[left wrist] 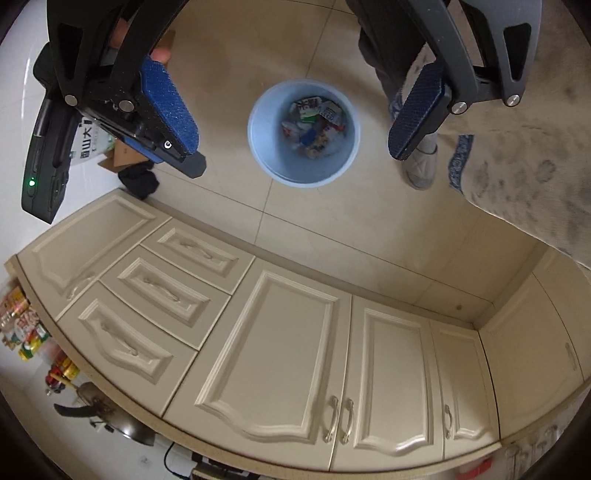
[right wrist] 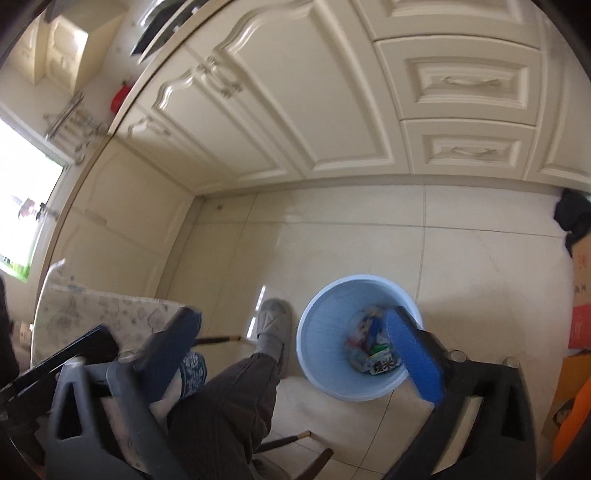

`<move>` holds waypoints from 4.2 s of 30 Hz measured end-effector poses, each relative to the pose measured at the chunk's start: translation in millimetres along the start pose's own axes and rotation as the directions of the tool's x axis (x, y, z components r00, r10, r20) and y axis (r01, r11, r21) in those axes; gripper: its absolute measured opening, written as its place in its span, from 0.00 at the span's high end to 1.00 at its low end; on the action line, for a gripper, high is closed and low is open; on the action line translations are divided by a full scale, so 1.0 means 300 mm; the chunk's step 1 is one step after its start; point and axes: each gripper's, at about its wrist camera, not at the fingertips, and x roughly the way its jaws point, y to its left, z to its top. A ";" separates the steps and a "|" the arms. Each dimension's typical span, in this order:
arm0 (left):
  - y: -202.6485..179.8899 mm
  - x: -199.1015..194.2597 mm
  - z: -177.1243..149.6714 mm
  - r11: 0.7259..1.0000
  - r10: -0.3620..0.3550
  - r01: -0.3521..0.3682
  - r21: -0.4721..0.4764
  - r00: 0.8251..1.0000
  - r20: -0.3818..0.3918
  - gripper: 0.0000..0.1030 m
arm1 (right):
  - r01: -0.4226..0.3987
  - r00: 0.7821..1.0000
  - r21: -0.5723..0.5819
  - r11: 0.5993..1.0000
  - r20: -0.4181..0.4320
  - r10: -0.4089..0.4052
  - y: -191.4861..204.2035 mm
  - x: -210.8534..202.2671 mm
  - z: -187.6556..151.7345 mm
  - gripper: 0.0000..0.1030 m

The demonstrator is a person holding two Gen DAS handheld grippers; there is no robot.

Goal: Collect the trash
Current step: 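Open both tools over the wastebasket to drop the packet and bar, then return both tools to the table above the remaining snacks, then grasp the brown round bun with the right tool, then grasp the small white packet with the left tool while the right tool holds the bun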

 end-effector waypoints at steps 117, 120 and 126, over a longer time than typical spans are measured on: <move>1.356 -0.724 -0.468 0.891 0.392 -0.319 -0.322 0.900 0.193 0.35 | -0.264 0.964 -0.711 0.651 -0.167 0.207 1.805 0.239 -0.557 0.56; 1.341 -0.711 -0.450 0.900 0.394 -0.331 -0.285 0.896 0.203 0.64 | -0.268 0.963 -0.707 0.654 -0.169 0.211 1.802 0.237 -0.556 0.56; 1.331 -0.718 -0.464 0.904 0.376 -0.305 -0.298 0.901 0.217 0.79 | -0.274 0.961 -0.703 0.657 -0.171 0.217 1.799 0.233 -0.555 0.56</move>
